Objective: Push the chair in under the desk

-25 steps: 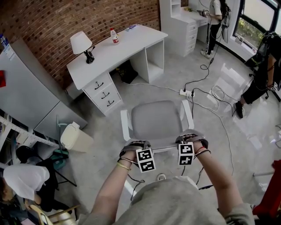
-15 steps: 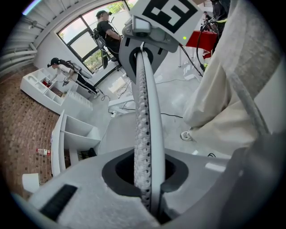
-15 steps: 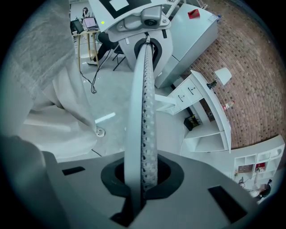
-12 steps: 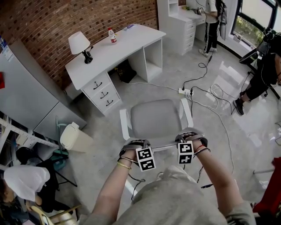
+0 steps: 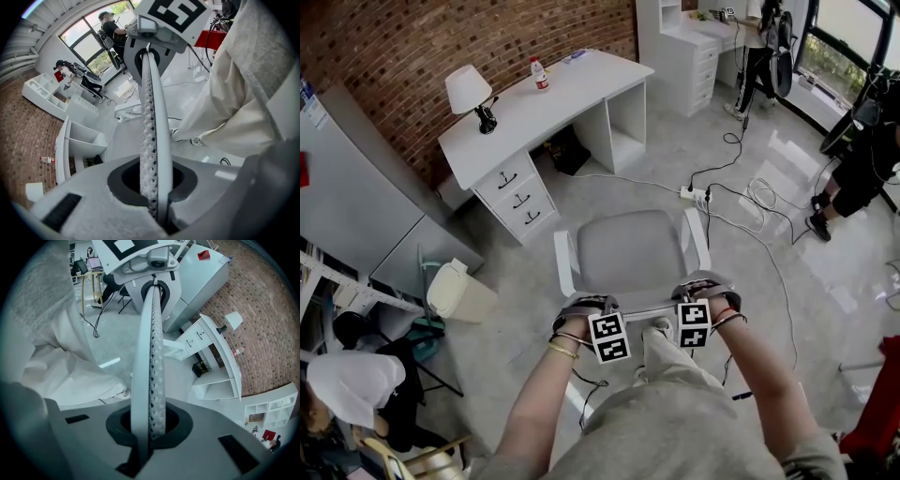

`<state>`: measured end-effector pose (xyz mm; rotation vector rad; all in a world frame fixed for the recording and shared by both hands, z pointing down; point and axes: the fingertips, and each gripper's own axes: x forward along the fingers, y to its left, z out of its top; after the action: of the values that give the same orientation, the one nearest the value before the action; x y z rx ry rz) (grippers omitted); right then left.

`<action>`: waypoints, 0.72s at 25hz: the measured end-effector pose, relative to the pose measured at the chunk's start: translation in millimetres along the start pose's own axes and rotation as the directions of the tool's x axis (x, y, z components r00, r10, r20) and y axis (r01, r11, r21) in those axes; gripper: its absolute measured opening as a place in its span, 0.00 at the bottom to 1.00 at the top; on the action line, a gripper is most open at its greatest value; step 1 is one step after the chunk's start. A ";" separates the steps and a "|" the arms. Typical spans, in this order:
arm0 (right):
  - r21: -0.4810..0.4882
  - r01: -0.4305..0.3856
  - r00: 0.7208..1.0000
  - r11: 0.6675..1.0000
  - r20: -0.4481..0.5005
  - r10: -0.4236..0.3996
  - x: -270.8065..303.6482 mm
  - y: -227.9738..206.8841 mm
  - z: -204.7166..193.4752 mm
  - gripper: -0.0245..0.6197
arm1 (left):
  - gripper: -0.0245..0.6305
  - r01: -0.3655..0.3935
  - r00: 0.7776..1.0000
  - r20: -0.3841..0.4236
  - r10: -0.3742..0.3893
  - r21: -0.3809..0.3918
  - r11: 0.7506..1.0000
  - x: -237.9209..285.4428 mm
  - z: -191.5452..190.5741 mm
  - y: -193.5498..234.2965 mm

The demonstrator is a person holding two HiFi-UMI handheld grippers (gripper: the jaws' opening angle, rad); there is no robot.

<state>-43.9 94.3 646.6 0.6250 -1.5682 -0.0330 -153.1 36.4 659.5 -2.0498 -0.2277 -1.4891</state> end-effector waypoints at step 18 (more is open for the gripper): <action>-0.013 0.016 1.000 1.000 0.006 -0.016 10.0 -23.8 -0.1 0.05 | 0.09 -0.005 1.000 -0.015 0.005 -0.002 1.000 8.1 -6.7 23.4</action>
<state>-34.8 70.2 646.5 0.6276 -1.5670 -0.0576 -144.9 12.1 659.9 -2.0392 -0.2150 -1.5016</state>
